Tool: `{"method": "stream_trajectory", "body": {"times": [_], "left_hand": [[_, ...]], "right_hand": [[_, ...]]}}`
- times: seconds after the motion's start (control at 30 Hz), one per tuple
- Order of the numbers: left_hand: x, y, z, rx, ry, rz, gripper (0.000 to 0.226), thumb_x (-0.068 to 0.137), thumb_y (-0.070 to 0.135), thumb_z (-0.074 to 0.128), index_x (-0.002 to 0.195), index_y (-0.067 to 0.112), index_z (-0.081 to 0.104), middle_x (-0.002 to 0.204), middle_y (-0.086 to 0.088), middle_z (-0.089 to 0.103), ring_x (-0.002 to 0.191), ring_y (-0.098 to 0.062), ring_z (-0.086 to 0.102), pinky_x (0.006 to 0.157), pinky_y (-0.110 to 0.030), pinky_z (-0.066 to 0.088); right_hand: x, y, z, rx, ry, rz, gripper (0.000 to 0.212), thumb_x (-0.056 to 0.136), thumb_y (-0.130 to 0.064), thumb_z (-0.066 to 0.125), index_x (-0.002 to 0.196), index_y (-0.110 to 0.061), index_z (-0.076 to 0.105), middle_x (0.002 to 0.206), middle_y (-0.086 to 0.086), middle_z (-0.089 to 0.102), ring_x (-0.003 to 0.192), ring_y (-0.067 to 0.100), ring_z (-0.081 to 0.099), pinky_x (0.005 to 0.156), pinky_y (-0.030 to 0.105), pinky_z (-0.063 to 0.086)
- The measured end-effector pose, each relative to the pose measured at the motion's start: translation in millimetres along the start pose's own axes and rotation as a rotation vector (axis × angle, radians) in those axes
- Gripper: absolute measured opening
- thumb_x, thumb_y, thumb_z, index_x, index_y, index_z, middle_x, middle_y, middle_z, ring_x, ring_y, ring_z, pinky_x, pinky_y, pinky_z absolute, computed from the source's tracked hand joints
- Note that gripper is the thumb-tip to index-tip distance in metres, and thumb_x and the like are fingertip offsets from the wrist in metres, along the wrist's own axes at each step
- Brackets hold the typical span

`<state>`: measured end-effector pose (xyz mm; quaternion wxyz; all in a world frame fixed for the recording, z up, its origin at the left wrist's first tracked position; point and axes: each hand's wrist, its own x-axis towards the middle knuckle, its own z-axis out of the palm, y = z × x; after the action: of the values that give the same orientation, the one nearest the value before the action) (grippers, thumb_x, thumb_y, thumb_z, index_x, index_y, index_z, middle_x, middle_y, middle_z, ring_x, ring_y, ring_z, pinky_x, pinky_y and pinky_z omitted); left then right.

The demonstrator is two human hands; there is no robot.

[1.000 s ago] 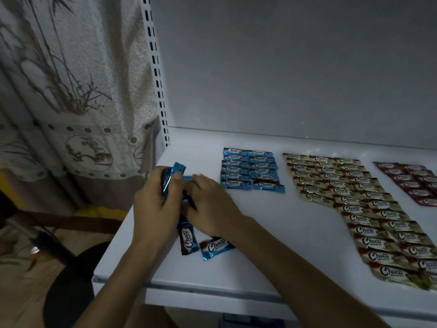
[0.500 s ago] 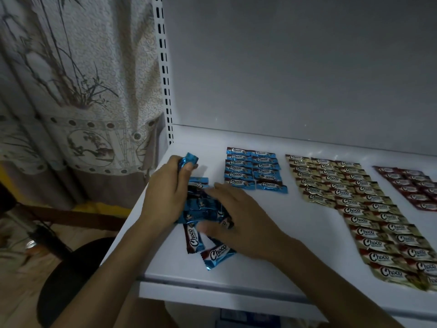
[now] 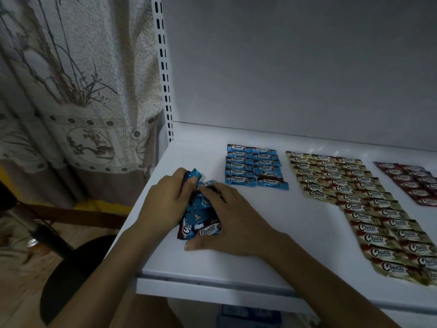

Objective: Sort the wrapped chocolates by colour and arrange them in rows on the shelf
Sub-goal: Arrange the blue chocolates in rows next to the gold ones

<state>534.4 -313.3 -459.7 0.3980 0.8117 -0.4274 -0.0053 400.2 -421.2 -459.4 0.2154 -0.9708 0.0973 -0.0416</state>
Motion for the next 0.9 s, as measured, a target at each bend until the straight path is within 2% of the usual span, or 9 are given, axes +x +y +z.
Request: {"method": "stream_trajectory", "body": {"times": [0.1, 0.17, 0.3, 0.43, 0.57, 0.63, 0.73, 0.8, 0.9], "left_hand": [[-5, -1, 2, -0.032, 0.067, -0.010, 0.037, 0.095, 0.049, 0.034, 0.085, 0.018, 0.050, 0.071, 0.000, 0.060, 0.068, -0.019, 0.058, 0.063, -0.042, 0.047], [-8, -1, 3, -0.078, 0.112, -0.028, 0.031, 0.100, 0.041, 0.040, 0.086, 0.016, 0.051, 0.071, -0.001, 0.061, 0.066, -0.017, 0.059, 0.060, -0.041, 0.047], [-10, 3, 0, -0.174, 0.178, -0.081, 0.026, 0.102, 0.036, 0.043, 0.096, 0.016, 0.058, 0.082, 0.007, 0.068, 0.075, -0.011, 0.066, 0.069, -0.042, 0.055], [-10, 1, -3, -0.309, 0.242, -0.159, 0.025, 0.101, 0.031, 0.047, 0.096, 0.012, 0.062, 0.085, 0.001, 0.070, 0.078, -0.014, 0.068, 0.074, -0.045, 0.056], [-8, -1, -7, -0.518, 0.300, -0.267, 0.017, 0.101, 0.031, 0.047, 0.094, 0.023, 0.061, 0.093, 0.003, 0.071, 0.086, -0.013, 0.069, 0.078, -0.041, 0.058], [-7, 0, -8, -0.559, 0.307, -0.279, 0.017, 0.101, 0.032, 0.047, 0.095, 0.027, 0.062, 0.096, 0.003, 0.071, 0.089, -0.014, 0.069, 0.077, -0.040, 0.059], [-6, 1, -9, -0.513, 0.288, -0.255, 0.019, 0.102, 0.032, 0.044, 0.101, 0.024, 0.060, 0.098, 0.005, 0.070, 0.091, -0.013, 0.069, 0.075, -0.035, 0.058], [-4, -1, -9, -0.509, 0.269, -0.244, 0.017, 0.103, 0.032, 0.042, 0.102, 0.025, 0.058, 0.100, 0.005, 0.069, 0.092, -0.013, 0.068, 0.078, -0.036, 0.058], [-2, -5, -8, -0.511, 0.267, -0.239, 0.017, 0.103, 0.032, 0.041, 0.095, 0.031, 0.057, 0.100, 0.003, 0.069, 0.094, -0.013, 0.067, 0.082, -0.038, 0.056]], "right_hand": [[6, -3, 3, -0.001, 0.074, -0.013, 0.109, 0.061, -0.086, 0.047, 0.149, -0.029, 0.016, 0.144, -0.003, 0.028, 0.132, 0.015, 0.026, 0.114, 0.039, 0.026], [8, -4, 6, -0.004, 0.127, -0.019, 0.107, 0.060, -0.086, 0.046, 0.147, -0.029, 0.022, 0.135, -0.003, 0.035, 0.123, 0.013, 0.033, 0.109, 0.036, 0.032], [11, -8, 6, -0.002, 0.101, -0.010, 0.107, 0.062, -0.082, 0.057, 0.147, -0.028, 0.022, 0.150, 0.002, 0.021, 0.136, 0.019, 0.022, 0.115, 0.036, 0.019], [20, -14, 2, 0.014, 0.139, -0.023, 0.096, 0.068, -0.074, 0.064, 0.144, -0.025, 0.029, 0.141, -0.002, 0.035, 0.128, 0.015, 0.032, 0.110, 0.035, 0.027], [21, -14, 4, 0.026, 0.093, -0.018, 0.100, 0.070, -0.073, 0.062, 0.148, -0.025, 0.021, 0.150, -0.003, 0.028, 0.136, 0.014, 0.025, 0.116, 0.033, 0.017], [21, -13, 5, 0.065, 0.107, -0.021, 0.099, 0.069, -0.077, 0.059, 0.146, -0.024, 0.025, 0.146, -0.004, 0.033, 0.133, 0.014, 0.030, 0.115, 0.038, 0.023], [22, -13, 7, 0.153, 0.162, -0.005, 0.095, 0.066, -0.082, 0.049, 0.140, -0.024, 0.035, 0.134, -0.007, 0.045, 0.120, 0.011, 0.043, 0.106, 0.040, 0.037], [21, -14, 6, 0.202, 0.208, 0.000, 0.091, 0.066, -0.081, 0.045, 0.136, -0.024, 0.039, 0.129, -0.008, 0.049, 0.115, 0.010, 0.045, 0.103, 0.036, 0.039], [16, -14, 4, 0.269, 0.303, -0.001, 0.078, 0.071, -0.073, 0.054, 0.131, -0.023, 0.046, 0.122, -0.008, 0.054, 0.111, 0.006, 0.045, 0.099, 0.025, 0.035]]}}
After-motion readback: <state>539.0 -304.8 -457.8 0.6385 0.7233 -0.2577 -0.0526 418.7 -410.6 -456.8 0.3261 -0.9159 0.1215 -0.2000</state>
